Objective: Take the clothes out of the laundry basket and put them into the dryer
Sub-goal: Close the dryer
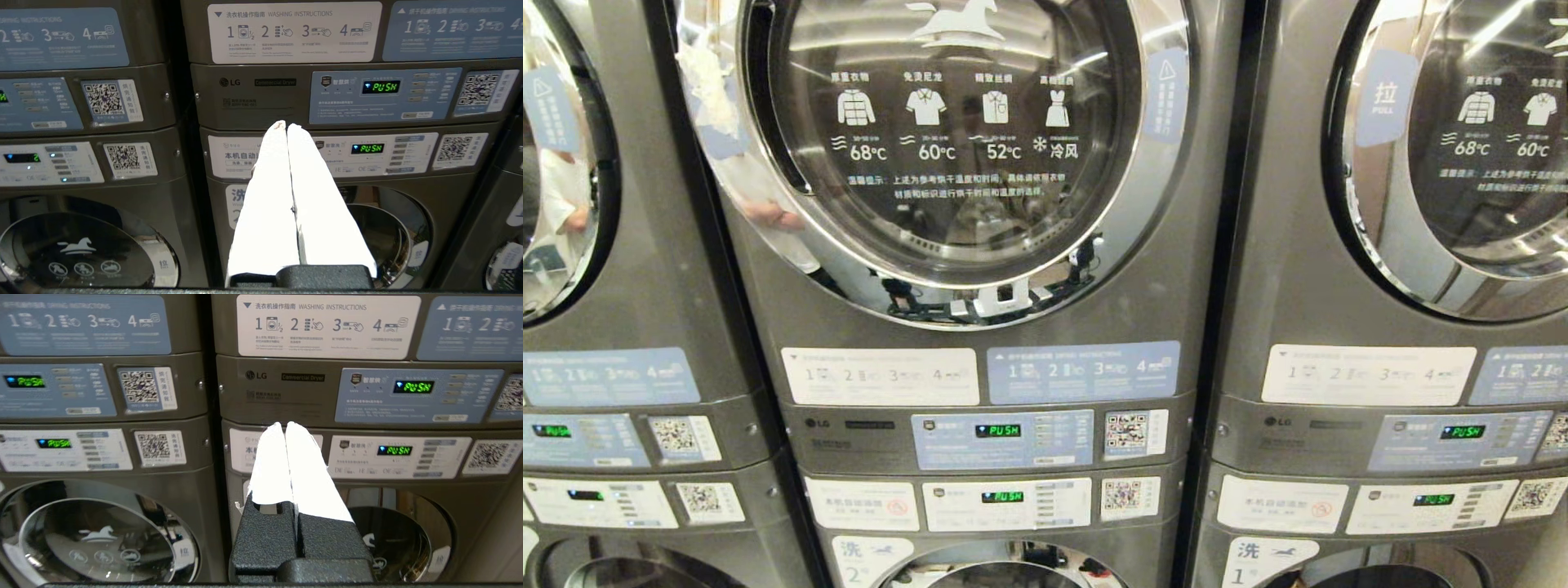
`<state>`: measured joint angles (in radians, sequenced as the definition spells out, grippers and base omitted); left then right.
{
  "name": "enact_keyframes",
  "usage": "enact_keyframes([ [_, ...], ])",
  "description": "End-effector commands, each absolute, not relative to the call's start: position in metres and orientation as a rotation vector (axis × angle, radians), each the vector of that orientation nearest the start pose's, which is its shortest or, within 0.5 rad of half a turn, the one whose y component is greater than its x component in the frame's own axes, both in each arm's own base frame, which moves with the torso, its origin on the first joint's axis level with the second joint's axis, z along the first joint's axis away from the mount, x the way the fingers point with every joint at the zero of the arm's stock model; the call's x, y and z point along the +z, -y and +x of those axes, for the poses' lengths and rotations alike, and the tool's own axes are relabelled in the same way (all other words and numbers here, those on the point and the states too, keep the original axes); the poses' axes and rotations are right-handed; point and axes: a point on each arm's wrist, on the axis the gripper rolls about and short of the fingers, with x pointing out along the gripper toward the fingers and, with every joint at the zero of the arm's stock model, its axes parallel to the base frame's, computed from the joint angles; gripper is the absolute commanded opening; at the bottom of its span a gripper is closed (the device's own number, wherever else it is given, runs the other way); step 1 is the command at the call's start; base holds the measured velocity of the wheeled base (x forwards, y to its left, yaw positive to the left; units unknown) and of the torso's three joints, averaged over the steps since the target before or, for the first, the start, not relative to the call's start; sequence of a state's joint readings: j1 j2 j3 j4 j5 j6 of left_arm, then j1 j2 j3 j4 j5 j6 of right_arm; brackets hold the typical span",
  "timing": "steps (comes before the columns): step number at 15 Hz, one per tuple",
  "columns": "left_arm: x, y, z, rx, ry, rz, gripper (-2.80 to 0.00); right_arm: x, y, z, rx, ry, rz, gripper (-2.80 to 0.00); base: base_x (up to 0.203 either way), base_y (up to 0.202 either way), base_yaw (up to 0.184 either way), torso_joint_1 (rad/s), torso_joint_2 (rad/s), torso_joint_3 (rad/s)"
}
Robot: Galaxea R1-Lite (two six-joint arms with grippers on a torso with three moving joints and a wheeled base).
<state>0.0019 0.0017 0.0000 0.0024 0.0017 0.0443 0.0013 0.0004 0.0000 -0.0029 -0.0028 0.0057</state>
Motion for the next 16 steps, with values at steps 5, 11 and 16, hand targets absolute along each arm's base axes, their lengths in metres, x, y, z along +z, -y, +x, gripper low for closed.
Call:
enact_keyframes([
  [5,0.0748,0.0,-0.0226,0.003,-0.006,0.047,-2.8,0.076,0.0001,-0.0227,0.0,0.003,0.006,-2.8,0.195,0.0,0.0,0.001,0.0,0.002],
  [11,0.0752,0.0,-0.0226,0.006,-0.002,0.045,-2.8,0.0761,0.0001,-0.0227,0.0,0.005,0.005,-2.8,0.196,0.0,-0.001,0.003,0.0,0.003],
  [16,0.0761,0.0,-0.0212,0.008,-0.028,0.03,-2.8,0.0761,0.0001,-0.0228,0.0,0.006,0.006,-2.8,0.063,0.0,0.0,-0.003,0.0,0.003],
])
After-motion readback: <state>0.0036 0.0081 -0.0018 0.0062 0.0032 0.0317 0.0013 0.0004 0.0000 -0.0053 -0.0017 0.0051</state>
